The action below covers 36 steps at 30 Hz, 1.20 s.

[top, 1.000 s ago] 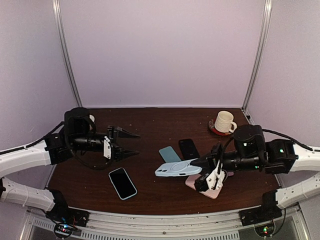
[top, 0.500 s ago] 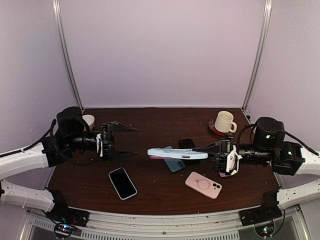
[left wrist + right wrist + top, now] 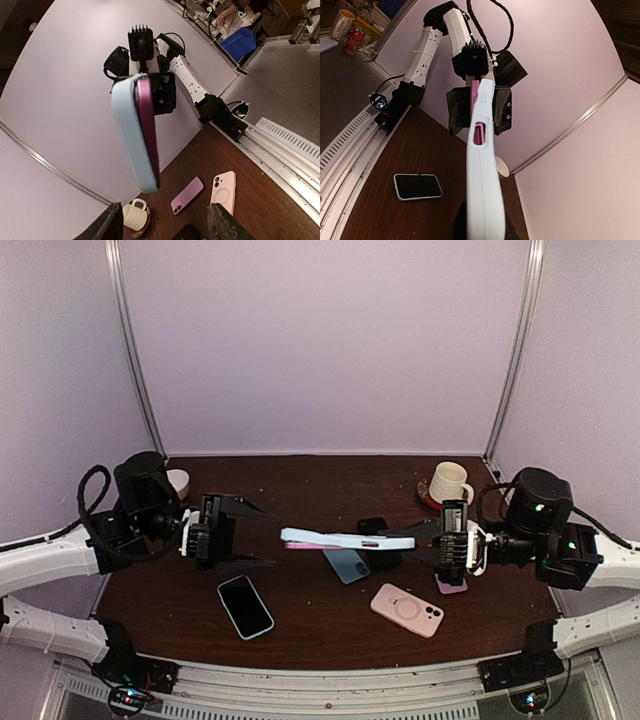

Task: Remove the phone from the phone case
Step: Remove the top left corner of the phone from the phone case.

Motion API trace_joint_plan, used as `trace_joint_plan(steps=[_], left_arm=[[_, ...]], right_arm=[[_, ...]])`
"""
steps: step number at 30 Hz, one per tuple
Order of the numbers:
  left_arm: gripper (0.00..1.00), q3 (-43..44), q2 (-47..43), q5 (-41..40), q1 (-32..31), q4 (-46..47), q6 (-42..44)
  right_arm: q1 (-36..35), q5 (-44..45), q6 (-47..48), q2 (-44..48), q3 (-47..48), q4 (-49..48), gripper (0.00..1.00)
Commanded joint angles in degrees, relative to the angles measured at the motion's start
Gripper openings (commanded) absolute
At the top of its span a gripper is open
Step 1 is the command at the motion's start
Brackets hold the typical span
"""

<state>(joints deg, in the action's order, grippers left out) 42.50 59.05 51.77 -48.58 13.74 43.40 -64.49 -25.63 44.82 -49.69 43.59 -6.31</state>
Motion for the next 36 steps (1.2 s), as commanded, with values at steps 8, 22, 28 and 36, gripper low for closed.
trace_joint_plan(steps=[8,22,28,36], left_arm=[[0.46,1.55,1.58,2.04,-2.81,5.41,-4.66],[0.23,2.62,1.68,3.6,-3.71,0.09,-0.48],[0.17,2.71,1.62,4.13,-3.89,-1.09,0.78],[0.09,3.3,1.47,4.7,-3.98,-5.77,5.12]], right_arm=[[0.28,-4.37,-3.69,-2.37,3.47,-7.17,0.0],[0.33,-6.1,-4.3,-3.99,4.2,-6.66,0.0],[0.31,-6.91,-4.37,-4.64,4.35,-6.19,0.0],[0.35,-10.91,-4.26,-5.82,6.49,-0.11,0.0]])
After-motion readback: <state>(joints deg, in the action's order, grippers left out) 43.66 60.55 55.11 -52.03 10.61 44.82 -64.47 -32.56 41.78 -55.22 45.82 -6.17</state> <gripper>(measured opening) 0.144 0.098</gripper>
